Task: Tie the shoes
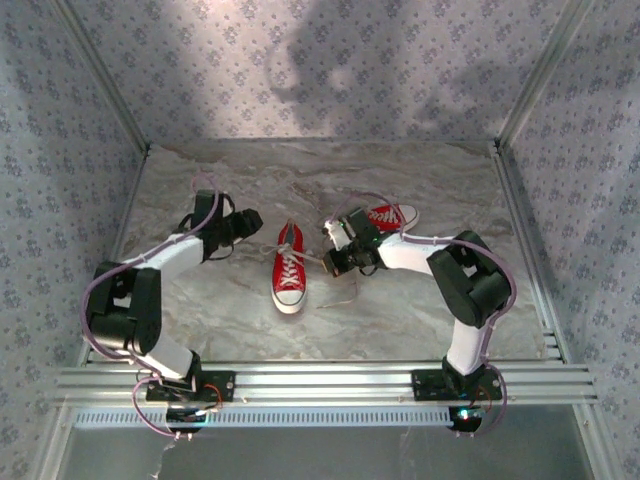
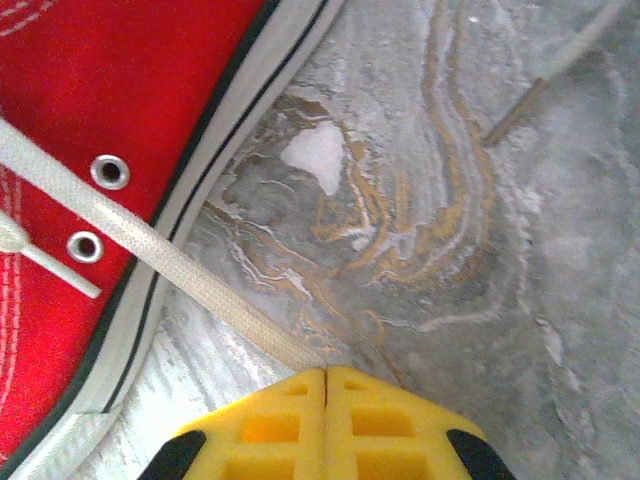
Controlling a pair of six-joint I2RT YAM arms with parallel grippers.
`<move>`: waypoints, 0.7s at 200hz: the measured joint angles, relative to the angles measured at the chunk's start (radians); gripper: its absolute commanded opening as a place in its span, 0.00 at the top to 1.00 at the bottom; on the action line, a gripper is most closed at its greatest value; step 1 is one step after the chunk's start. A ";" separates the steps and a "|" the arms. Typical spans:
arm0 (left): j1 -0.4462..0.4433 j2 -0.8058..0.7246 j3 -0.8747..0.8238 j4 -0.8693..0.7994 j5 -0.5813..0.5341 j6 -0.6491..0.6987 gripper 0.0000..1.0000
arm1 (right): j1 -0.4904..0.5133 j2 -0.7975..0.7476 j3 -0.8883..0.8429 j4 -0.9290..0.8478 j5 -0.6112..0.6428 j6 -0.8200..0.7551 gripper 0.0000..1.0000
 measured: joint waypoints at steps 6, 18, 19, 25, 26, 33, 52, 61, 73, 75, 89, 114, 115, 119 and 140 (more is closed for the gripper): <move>0.000 -0.007 -0.012 0.002 0.004 -0.002 0.48 | 0.000 -0.004 -0.003 -0.003 0.011 0.004 1.00; 0.000 -0.019 -0.035 0.006 0.015 -0.010 0.46 | 0.000 -0.011 -0.006 -0.014 0.031 0.010 1.00; 0.000 -0.019 -0.037 0.006 0.016 -0.010 0.46 | 0.000 -0.011 -0.007 -0.014 0.032 0.011 1.00; 0.000 -0.026 -0.047 0.009 0.024 -0.014 0.45 | 0.000 -0.015 -0.009 -0.018 0.042 0.013 1.00; 0.000 -0.026 -0.049 0.009 0.025 -0.014 0.45 | 0.000 -0.016 -0.010 -0.019 0.043 0.014 1.00; 0.000 -0.032 -0.058 0.012 0.032 -0.017 0.43 | 0.000 -0.021 -0.011 -0.026 0.053 0.016 1.00; 0.000 -0.054 -0.083 0.029 0.063 -0.028 0.40 | 0.000 -0.033 -0.013 -0.035 0.079 0.026 1.00; 0.000 -0.061 -0.096 0.043 0.083 -0.032 0.38 | 0.000 -0.036 -0.013 -0.038 0.089 0.030 1.00; 0.000 -0.068 -0.112 0.069 0.111 -0.043 0.36 | 0.000 -0.038 -0.013 -0.042 0.101 0.034 1.00; 0.000 -0.068 -0.114 0.072 0.114 -0.042 0.36 | 0.000 -0.038 -0.013 -0.043 0.102 0.035 1.00; 0.000 -0.068 -0.130 0.097 0.151 -0.050 0.36 | 0.000 -0.038 -0.013 -0.048 0.111 0.038 1.00; -0.010 -0.062 -0.135 0.118 0.201 -0.051 0.36 | 0.001 -0.038 -0.013 -0.058 0.125 0.044 1.00; -0.010 -0.061 -0.136 0.119 0.202 -0.051 0.36 | 0.001 -0.038 -0.013 -0.058 0.126 0.044 1.00; -0.013 -0.059 -0.135 0.126 0.210 -0.050 0.37 | 0.002 -0.038 -0.013 -0.060 0.127 0.045 1.00; -0.023 -0.031 -0.135 0.155 0.248 -0.051 0.46 | 0.003 -0.038 -0.013 -0.071 0.129 0.050 1.00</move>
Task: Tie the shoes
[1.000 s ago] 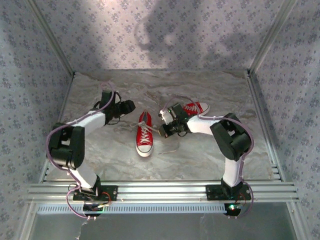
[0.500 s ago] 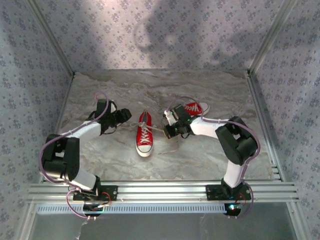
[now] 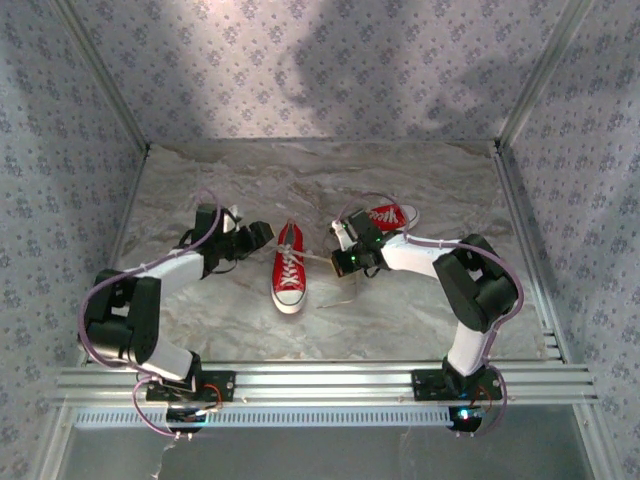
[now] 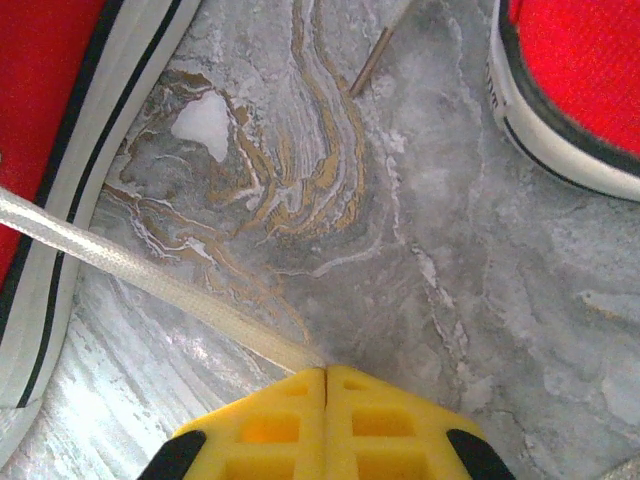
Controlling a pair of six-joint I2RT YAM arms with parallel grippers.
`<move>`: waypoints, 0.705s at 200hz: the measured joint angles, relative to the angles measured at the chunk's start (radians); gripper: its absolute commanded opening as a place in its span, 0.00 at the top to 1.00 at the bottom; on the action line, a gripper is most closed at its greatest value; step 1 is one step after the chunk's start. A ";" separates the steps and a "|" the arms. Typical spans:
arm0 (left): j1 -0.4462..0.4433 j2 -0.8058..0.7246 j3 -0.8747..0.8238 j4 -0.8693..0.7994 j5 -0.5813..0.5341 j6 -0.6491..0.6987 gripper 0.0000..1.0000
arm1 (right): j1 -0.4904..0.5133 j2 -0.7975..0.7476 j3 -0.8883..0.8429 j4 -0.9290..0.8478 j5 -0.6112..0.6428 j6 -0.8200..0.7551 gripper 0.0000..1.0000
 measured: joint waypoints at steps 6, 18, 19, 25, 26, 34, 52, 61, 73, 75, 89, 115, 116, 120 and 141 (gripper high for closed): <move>-0.002 0.008 0.000 0.003 0.009 -0.002 0.51 | 0.000 0.000 0.000 -0.002 0.000 0.002 1.00; -0.008 0.016 0.000 0.004 0.017 -0.005 0.58 | 0.000 -0.001 0.000 -0.007 0.000 0.003 1.00; -0.009 0.016 0.000 0.004 0.017 -0.002 0.59 | 0.000 -0.001 0.000 -0.008 0.000 0.003 1.00; -0.012 0.017 0.000 0.006 0.021 -0.005 0.63 | 0.001 -0.003 0.000 -0.010 0.002 0.003 0.99; -0.012 0.017 0.000 0.006 0.021 -0.003 0.63 | 0.002 -0.003 0.000 -0.011 0.002 0.003 0.99; -0.013 0.018 0.000 0.010 0.024 -0.001 0.68 | 0.003 -0.006 0.000 -0.016 0.005 0.003 0.94; -0.019 0.018 0.000 0.014 0.027 0.000 0.79 | 0.010 -0.025 0.001 -0.031 0.022 0.006 0.81; -0.023 0.018 0.000 0.017 0.027 0.002 0.83 | 0.017 -0.037 0.009 -0.044 0.037 0.006 0.71; -0.025 0.018 0.000 0.018 0.027 0.004 0.87 | 0.035 -0.051 0.031 -0.067 0.071 0.002 0.61; -0.026 0.018 0.000 0.018 0.026 0.006 0.88 | 0.037 -0.053 0.034 -0.069 0.072 0.004 0.59; -0.031 0.018 0.000 0.018 0.026 0.008 0.92 | 0.067 -0.067 0.069 -0.086 0.112 0.004 0.56; -0.042 0.017 0.000 0.018 0.026 0.009 0.99 | 0.124 -0.076 0.138 -0.093 0.160 0.011 0.53; -0.042 0.017 0.000 0.018 0.026 0.009 0.99 | 0.126 -0.076 0.142 -0.092 0.161 0.011 0.53; -0.044 0.017 0.000 0.018 0.026 0.011 0.99 | 0.133 -0.076 0.151 -0.093 0.166 0.014 0.53; -0.046 0.014 0.000 0.019 0.022 0.008 1.00 | 0.158 -0.072 0.205 -0.105 0.180 0.035 0.50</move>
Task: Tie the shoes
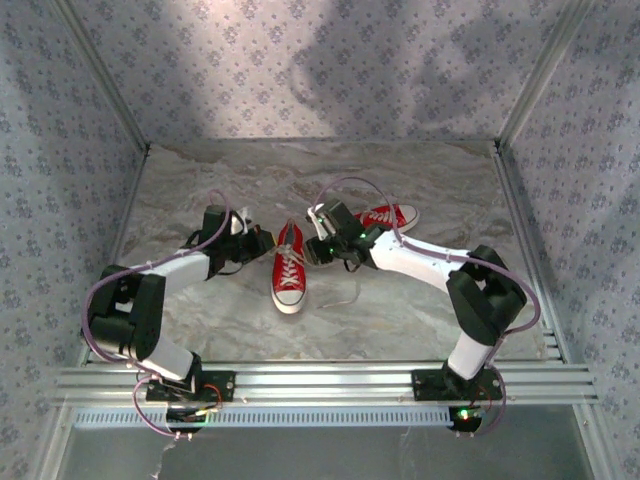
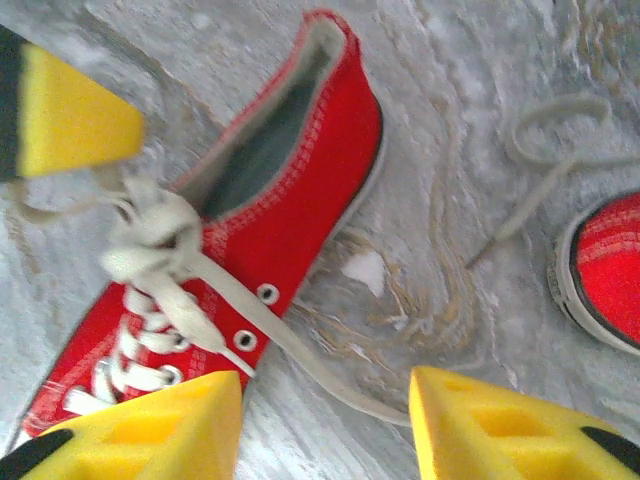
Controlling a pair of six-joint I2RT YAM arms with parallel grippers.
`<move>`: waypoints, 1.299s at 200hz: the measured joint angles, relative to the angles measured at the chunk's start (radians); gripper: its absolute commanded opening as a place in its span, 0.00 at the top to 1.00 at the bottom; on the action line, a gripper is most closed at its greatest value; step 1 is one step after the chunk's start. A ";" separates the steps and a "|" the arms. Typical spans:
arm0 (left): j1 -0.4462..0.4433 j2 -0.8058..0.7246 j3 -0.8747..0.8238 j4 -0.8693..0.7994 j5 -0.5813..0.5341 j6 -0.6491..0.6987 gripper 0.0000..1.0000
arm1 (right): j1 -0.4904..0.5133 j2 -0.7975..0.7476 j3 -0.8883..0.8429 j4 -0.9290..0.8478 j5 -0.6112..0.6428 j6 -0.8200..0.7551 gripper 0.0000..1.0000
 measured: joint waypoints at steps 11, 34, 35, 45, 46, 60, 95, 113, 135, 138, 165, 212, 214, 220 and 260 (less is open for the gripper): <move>0.000 -0.006 -0.001 0.004 -0.003 -0.003 1.00 | 0.008 0.007 0.038 0.000 0.001 0.020 0.50; -0.005 -0.018 -0.009 0.027 -0.011 -0.019 1.00 | 0.025 0.031 0.107 0.005 -0.003 0.045 0.50; -0.006 -0.018 -0.009 0.028 -0.011 -0.019 1.00 | 0.026 0.032 0.109 0.005 -0.004 0.046 0.50; -0.006 -0.019 -0.013 0.037 -0.013 -0.027 1.00 | 0.034 0.048 0.131 0.005 -0.008 0.047 0.50; -0.007 -0.019 -0.014 0.037 -0.013 -0.028 1.00 | 0.036 0.050 0.134 0.005 -0.007 0.048 0.50; -0.007 -0.019 -0.018 0.044 -0.015 -0.039 1.00 | 0.051 0.079 0.156 0.004 -0.011 0.047 0.51; -0.007 -0.019 -0.027 0.059 -0.024 -0.053 1.00 | 0.082 0.124 0.161 -0.018 -0.005 0.042 0.57; -0.007 -0.019 -0.027 0.060 -0.031 -0.053 1.00 | 0.082 0.113 0.113 0.000 -0.007 0.043 0.58; -0.007 -0.019 -0.027 0.060 -0.036 -0.053 1.00 | 0.060 0.094 0.022 0.023 -0.060 0.053 0.58; -0.007 -0.019 -0.027 0.060 -0.037 -0.053 1.00 | 0.055 0.093 0.012 0.026 -0.069 0.054 0.58; -0.007 -0.019 -0.027 0.060 -0.037 -0.053 0.94 | 0.023 0.093 -0.050 0.049 -0.156 0.075 0.58; -0.007 -0.019 -0.029 0.059 -0.037 -0.053 0.88 | 0.008 0.098 -0.058 0.114 -0.251 0.095 0.58; -0.007 -0.019 -0.029 0.059 -0.037 -0.053 0.88 | 0.008 0.098 -0.058 0.116 -0.255 0.096 0.57; -0.007 -0.019 -0.030 0.060 -0.038 -0.054 0.88 | 0.008 0.100 -0.058 0.121 -0.263 0.098 0.58; -0.007 -0.019 -0.031 0.059 -0.040 -0.053 0.82 | 0.007 0.136 -0.055 0.135 -0.282 0.105 0.59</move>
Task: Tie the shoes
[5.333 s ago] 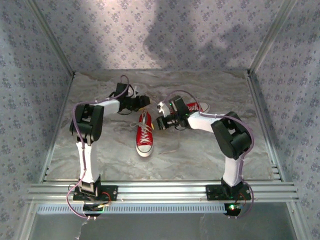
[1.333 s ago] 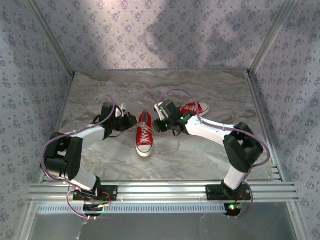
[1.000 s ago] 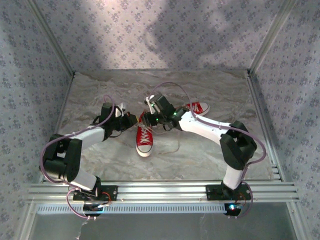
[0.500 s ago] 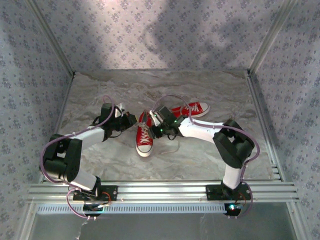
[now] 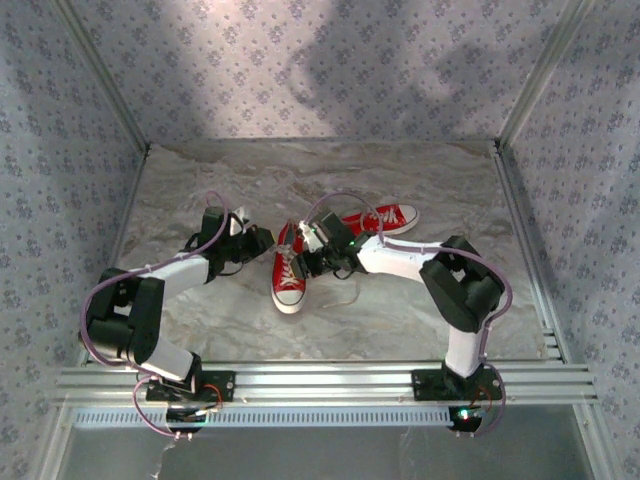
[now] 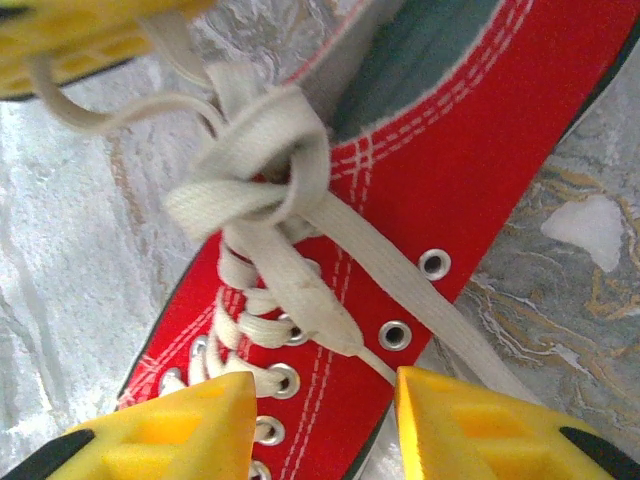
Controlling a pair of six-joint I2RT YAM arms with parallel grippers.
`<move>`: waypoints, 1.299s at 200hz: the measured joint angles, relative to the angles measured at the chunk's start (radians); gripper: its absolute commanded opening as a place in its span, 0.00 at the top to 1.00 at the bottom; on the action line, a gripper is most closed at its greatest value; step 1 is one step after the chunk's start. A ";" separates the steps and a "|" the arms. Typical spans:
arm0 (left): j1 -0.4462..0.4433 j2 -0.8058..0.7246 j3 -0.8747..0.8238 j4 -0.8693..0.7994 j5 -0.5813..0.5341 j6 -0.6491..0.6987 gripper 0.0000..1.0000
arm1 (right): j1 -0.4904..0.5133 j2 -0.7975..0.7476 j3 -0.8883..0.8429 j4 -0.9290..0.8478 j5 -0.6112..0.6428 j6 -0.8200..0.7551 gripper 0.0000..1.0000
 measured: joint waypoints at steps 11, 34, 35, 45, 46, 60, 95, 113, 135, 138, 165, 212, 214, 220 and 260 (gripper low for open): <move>0.000 -0.001 0.000 0.000 0.000 0.000 0.81 | -0.001 0.011 0.000 0.000 0.000 0.000 0.60; 0.000 -0.002 0.000 0.000 0.000 0.000 0.77 | -0.006 0.020 0.000 0.002 -0.007 0.000 0.63; 0.000 -0.002 0.000 0.000 0.000 0.000 0.77 | -0.006 0.021 0.000 0.002 -0.007 0.000 0.63; 0.000 -0.002 0.000 0.000 0.000 0.001 0.75 | -0.007 0.021 0.000 0.003 -0.007 0.000 0.65; 0.000 -0.002 0.000 0.000 0.000 0.001 0.74 | -0.007 0.021 0.000 0.003 -0.007 0.000 0.65; 0.000 -0.003 0.000 -0.001 -0.003 0.001 0.68 | -0.007 0.021 0.000 0.005 -0.007 0.001 0.69; 0.000 -0.006 0.000 -0.010 -0.019 0.002 0.46 | -0.012 0.021 0.000 0.006 -0.003 0.000 0.78; 0.000 -0.014 0.000 -0.015 -0.026 0.007 0.40 | -0.012 0.021 0.000 0.006 0.002 -0.001 0.84; 0.000 -0.017 0.000 -0.022 -0.030 0.005 0.38 | -0.012 0.021 -0.001 0.006 0.009 -0.002 0.91; 0.000 -0.017 0.000 -0.023 -0.030 0.005 0.38 | -0.012 0.020 -0.001 0.006 0.012 -0.003 0.93; 0.000 -0.017 0.000 -0.029 -0.030 0.005 0.38 | -0.012 0.014 -0.002 0.006 0.024 -0.007 0.99; 0.000 -0.017 0.000 -0.030 -0.030 0.005 0.37 | -0.011 -0.002 -0.013 0.001 0.044 -0.018 1.00; 0.000 -0.017 0.000 -0.030 -0.030 0.005 0.37 | -0.011 -0.002 -0.013 0.000 0.046 -0.019 1.00; 0.000 -0.017 0.000 -0.030 -0.030 0.005 0.37 | -0.011 -0.002 -0.013 -0.001 0.048 -0.020 1.00; 0.000 -0.017 0.000 -0.030 -0.031 0.005 0.35 | -0.005 -0.016 -0.016 -0.036 0.089 -0.031 1.00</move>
